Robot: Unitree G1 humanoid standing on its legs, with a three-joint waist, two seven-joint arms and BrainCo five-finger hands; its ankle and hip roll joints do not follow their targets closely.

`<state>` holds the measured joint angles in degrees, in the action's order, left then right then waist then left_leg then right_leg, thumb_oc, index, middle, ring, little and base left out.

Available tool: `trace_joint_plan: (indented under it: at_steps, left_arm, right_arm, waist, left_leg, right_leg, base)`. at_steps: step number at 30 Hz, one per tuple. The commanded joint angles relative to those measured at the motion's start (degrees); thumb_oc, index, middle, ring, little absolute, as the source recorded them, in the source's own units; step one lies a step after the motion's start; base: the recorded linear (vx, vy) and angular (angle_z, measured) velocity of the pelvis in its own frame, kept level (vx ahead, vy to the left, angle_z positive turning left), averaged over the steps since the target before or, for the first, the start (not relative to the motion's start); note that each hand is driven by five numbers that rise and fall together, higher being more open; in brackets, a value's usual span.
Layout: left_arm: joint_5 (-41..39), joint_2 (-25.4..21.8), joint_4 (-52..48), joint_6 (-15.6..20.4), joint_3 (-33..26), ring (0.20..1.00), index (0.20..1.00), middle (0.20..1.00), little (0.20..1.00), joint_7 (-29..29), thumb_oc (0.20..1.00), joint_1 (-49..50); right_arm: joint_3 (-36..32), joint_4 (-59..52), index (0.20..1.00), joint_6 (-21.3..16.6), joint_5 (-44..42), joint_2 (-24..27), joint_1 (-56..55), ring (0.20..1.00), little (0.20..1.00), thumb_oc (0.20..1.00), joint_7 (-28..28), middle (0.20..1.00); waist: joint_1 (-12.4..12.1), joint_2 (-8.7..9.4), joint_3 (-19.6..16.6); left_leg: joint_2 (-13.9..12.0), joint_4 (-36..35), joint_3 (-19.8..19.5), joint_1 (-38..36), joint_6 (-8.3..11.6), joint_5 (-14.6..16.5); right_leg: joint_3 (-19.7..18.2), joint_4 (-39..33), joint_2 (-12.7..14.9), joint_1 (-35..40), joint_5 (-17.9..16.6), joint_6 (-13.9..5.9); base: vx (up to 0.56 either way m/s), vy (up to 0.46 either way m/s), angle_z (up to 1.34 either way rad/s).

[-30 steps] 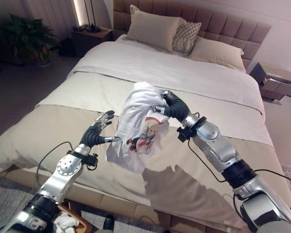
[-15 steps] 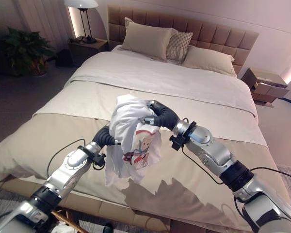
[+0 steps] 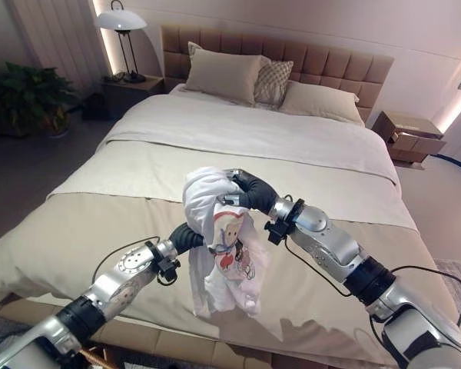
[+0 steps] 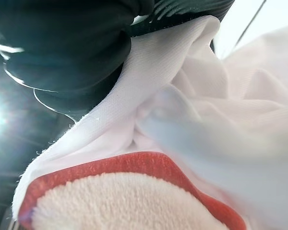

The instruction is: Pick up clothes into the bucket

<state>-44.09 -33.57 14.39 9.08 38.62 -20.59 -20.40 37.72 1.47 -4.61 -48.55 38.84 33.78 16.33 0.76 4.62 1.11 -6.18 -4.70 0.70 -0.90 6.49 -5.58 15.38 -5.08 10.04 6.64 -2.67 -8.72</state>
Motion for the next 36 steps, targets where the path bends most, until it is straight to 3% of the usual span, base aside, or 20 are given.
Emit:
trace_joint_plan:
  at_steps: [1, 7, 11, 13, 18, 20, 27, 36]
  left_arm:
    - [-3.4, 1.0, 3.3, 1.3, -2.8, 0.2, 0.2, 0.2, 0.2, -2.0, 0.2, -1.3]
    - [-4.5, 2.0, 3.6, 1.1, -6.6, 0.2, 0.2, 0.2, 0.2, -2.6, 0.2, 3.6]
    - [-4.8, 4.5, 4.1, 1.4, -12.8, 0.2, 0.2, 0.2, 0.2, -1.5, 0.2, 9.9]
    - [-4.5, 4.9, 3.8, 1.6, -15.1, 0.2, 0.2, 0.2, 0.2, -0.9, 0.2, 12.2]
    - [-1.9, 4.5, 2.1, 2.9, -19.6, 0.2, 0.2, 0.2, 0.2, 1.2, 0.2, 16.4]
    - [2.1, 4.3, 0.6, 4.7, -25.0, 0.2, 0.2, 0.2, 0.2, 4.6, 0.2, 20.2]
    - [5.6, 6.1, -0.2, 6.6, -35.3, 0.2, 0.2, 0.2, 0.2, 7.9, 0.2, 26.4]
    - [10.0, 9.0, -0.6, 8.8, -42.7, 0.2, 0.2, 0.2, 0.2, 13.0, 0.2, 28.8]
  right_arm:
    - [-1.5, 1.2, 0.2, -4.2, -3.5, -2.7, 5.8, 0.2, 0.2, 0.2, -0.4, 0.2]
    - [-4.1, 2.6, 0.2, -4.1, -2.7, -3.2, 4.2, 0.2, 0.2, 0.2, -0.9, 0.2]
    - [-8.0, 3.3, 0.2, -4.0, -1.9, -3.8, 1.4, 0.2, 0.2, 0.2, -1.9, 0.2]
    - [-9.8, 2.6, 1.0, -4.2, -0.7, -3.5, 0.1, 1.0, 1.0, 1.0, -2.6, 1.0]
    - [-12.2, 1.9, 1.0, -4.0, 0.3, -2.9, -2.6, 1.0, 1.0, 1.0, -2.7, 1.0]
    - [-15.4, 1.8, 1.0, -4.0, 0.8, -2.9, -5.8, 1.0, 1.0, 1.0, -3.4, 1.0]
    - [-20.8, 2.9, 1.0, -4.0, 4.7, -3.4, -10.9, 1.0, 1.0, 1.0, -4.5, 1.0]
    - [-26.6, 6.3, 1.0, -4.7, 15.3, -7.5, -16.9, 1.0, 1.0, 1.0, -8.1, 1.0]
  waist:
    - [0.0, 1.56, -2.3]
    - [-0.6, 1.5, -2.5]
    - [-1.4, 1.46, -2.6]
    - [-1.6, 1.34, -2.7]
    - [-2.3, 1.16, -2.6]
    - [-2.9, 0.98, -2.4]
    - [-3.7, 0.62, -2.2]
    - [-4.2, -0.08, -1.4]
  left_leg:
    - [-3.2, 4.2, 1.0, 1.4, 0.26, 2.8]
    - [-3.3, 4.2, 0.7, 1.4, 0.21, 2.7]
    - [-3.4, 4.5, 0.2, 1.5, 0.18, 2.6]
    - [-3.5, 4.6, 0.0, 1.6, 0.17, 2.6]
    - [-3.7, 4.8, -0.5, 1.9, 0.19, 2.4]
    - [-3.9, 4.8, -1.0, 2.1, 0.22, 2.1]
    - [-4.2, 4.9, -1.4, 2.1, 0.26, 1.9]
    - [-3.7, 6.3, -2.9, 2.5, -0.16, 2.4]
  right_leg:
    - [-1.7, 1.6, 4.1, -2.4, -3.0, -4.17]
    - [-1.5, 1.7, 4.0, -2.2, -2.7, -3.9]
    - [-1.2, 1.7, 3.6, -1.9, -2.3, -3.48]
    - [-1.1, 1.7, 3.4, -1.8, -2.1, -3.29]
    - [-0.6, 1.5, 3.1, -1.6, -1.9, -2.93]
    - [-0.4, 1.5, 2.9, -1.4, -1.8, -2.75]
    - [-0.2, 1.2, 2.5, -1.1, -1.7, -2.45]
    - [0.0, 3.7, 3.0, -0.9, -0.2, -2.0]
  base:
    - [-0.01, -0.009, -0.04]
    - [-0.01, -0.006, -0.02]
    - [0.0, -0.008, 0.0]
    - [-0.01, -0.005, 0.02]
    - [-0.01, -0.023, 0.04]
    - [-0.01, -0.021, 0.04]
    - [0.0, -0.009, 0.03]
    - [0.0, 0.0, 0.0]
